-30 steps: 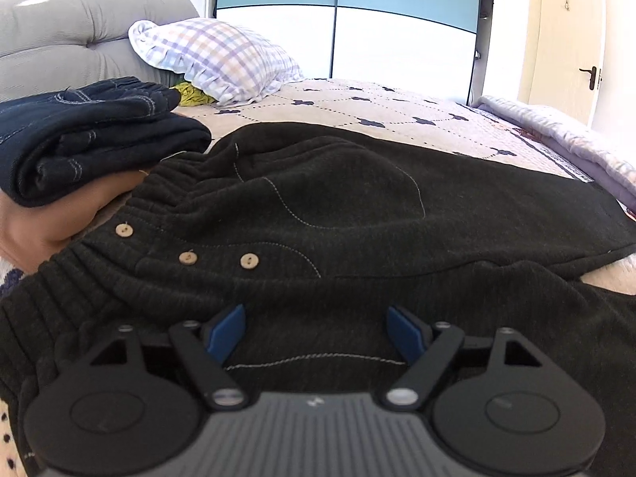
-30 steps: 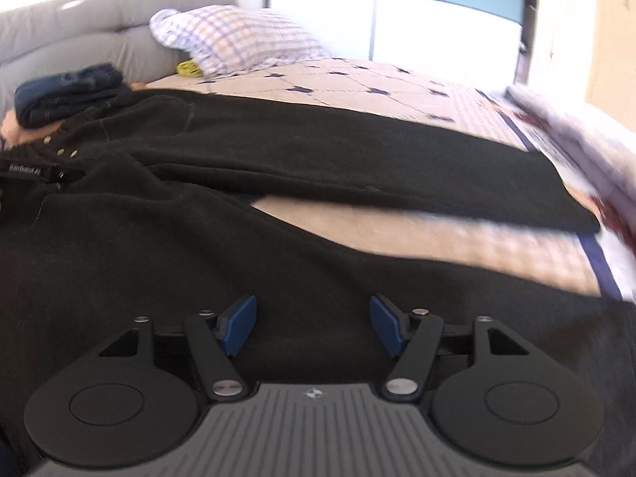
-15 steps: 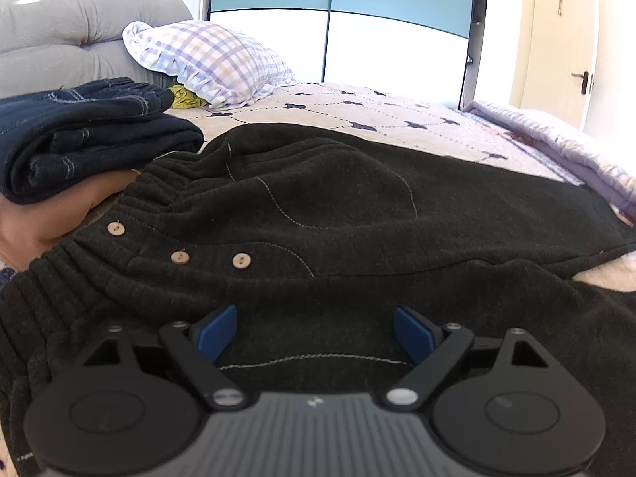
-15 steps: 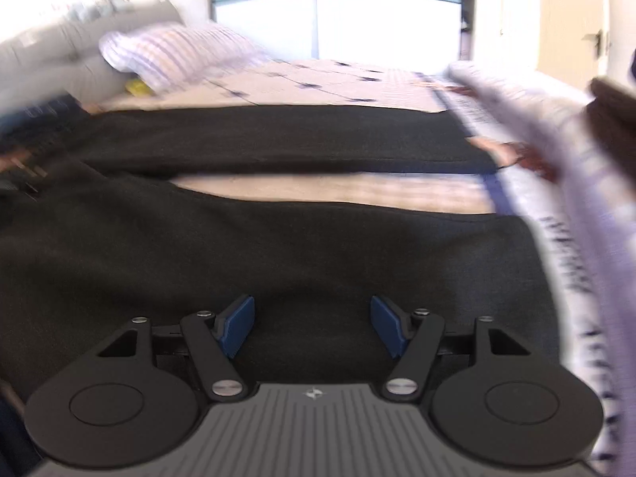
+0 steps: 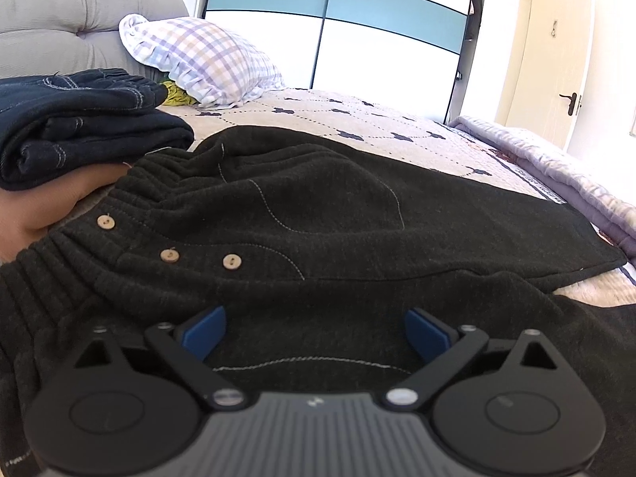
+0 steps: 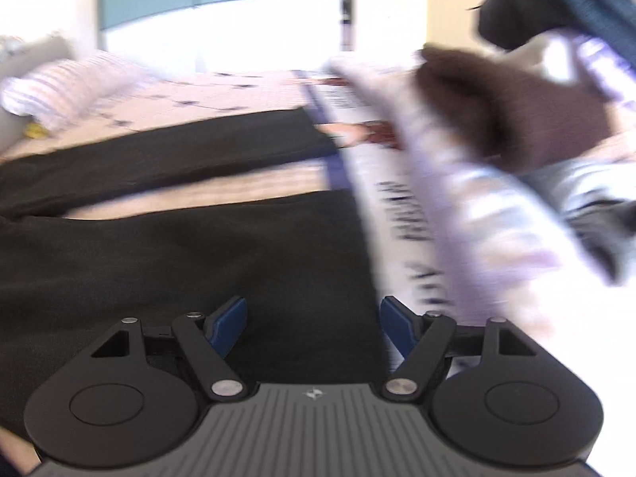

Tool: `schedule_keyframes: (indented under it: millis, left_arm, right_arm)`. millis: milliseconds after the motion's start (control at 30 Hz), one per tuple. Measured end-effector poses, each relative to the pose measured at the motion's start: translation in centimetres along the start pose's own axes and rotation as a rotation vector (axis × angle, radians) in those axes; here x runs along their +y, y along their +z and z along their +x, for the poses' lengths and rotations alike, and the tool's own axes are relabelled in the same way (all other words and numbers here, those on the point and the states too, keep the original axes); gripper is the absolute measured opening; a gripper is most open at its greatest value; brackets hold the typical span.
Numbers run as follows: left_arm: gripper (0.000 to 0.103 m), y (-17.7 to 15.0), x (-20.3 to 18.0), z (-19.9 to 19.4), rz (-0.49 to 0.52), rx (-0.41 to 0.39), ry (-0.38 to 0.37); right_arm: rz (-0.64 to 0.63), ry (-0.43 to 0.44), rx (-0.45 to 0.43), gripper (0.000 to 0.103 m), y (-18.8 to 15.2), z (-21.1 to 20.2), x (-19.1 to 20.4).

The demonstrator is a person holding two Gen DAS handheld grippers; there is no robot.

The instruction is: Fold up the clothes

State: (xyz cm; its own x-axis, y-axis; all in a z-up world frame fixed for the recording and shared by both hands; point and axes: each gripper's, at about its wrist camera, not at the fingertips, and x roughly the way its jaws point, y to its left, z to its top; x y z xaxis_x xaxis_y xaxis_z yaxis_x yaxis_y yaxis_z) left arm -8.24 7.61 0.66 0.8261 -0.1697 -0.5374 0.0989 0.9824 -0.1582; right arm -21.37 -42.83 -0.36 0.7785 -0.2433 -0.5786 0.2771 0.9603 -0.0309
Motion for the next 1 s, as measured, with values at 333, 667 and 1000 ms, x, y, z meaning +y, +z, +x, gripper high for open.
schedule_keyframes:
  millis: [333, 667, 1000]
  left_arm:
    - [0.098, 0.1, -0.3, 0.0, 0.014, 0.009, 0.011]
    - [0.098, 0.4, 0.4, -0.6, -0.034, 0.003, -0.027]
    - [0.098, 1.3, 2.2, -3.7, -0.202, 0.015, -0.102]
  right_arm:
    - [0.046, 0.12, -0.07, 0.078, 5.9, 3.4, -2.0]
    - [-0.018, 0.162, 0.025, 0.022, 7.7, 6.6, -0.9]
    - [-0.003, 0.08, -0.075, 0.022, 10.4, 1.0, -2.6]
